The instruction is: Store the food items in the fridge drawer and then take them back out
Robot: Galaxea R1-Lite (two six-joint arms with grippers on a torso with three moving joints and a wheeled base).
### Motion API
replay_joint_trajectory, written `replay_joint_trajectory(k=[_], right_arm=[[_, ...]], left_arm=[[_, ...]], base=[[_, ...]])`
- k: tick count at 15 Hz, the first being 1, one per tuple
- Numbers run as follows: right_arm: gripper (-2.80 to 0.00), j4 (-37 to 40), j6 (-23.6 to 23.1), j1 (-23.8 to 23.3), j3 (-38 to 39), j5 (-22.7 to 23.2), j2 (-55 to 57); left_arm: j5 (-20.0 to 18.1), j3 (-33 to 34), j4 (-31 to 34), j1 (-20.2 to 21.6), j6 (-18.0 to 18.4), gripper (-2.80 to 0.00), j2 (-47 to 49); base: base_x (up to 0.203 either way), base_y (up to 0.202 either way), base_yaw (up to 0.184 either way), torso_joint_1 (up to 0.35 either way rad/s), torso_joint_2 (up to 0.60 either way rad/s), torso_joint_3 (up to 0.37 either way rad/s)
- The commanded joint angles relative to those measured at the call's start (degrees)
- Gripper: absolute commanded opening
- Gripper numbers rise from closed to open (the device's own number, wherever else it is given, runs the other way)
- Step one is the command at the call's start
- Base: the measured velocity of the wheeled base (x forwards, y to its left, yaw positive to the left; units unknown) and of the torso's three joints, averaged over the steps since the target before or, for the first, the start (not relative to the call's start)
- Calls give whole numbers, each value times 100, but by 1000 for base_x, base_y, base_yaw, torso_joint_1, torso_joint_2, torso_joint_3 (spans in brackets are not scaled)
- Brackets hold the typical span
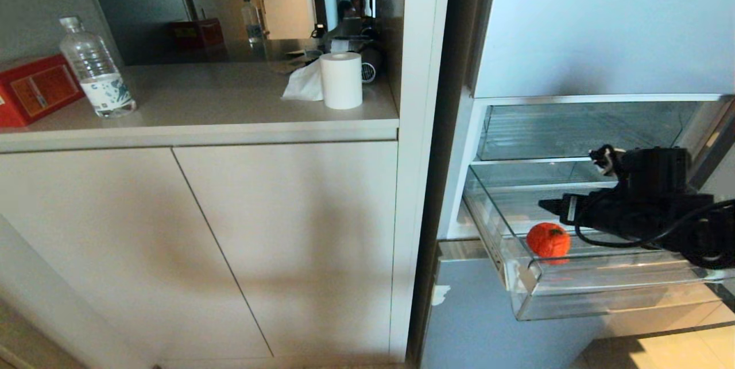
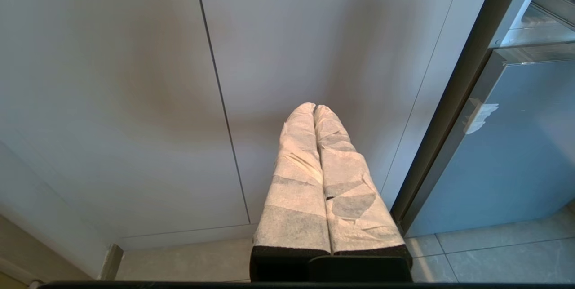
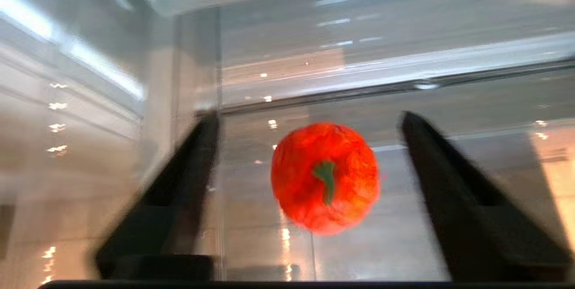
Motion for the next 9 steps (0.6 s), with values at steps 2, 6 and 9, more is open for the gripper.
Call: replay_joint_trajectory(k=[2,6,9], right_arm=[[-280,114,6,-45,717,-32,-1573],[-280,494,0,-101,1765,-50,-3594],[-280,597,-60,-119,2954,-161,-5210]], left_arm=[[0,1,-1,4,0,-280,5],[0,1,-1,4,0,-280,5],[0,1,-1,4,0,-280,5]], base=[[0,0,0,0,0,0],[0,0,0,0,0,0],[0,0,0,0,0,0]])
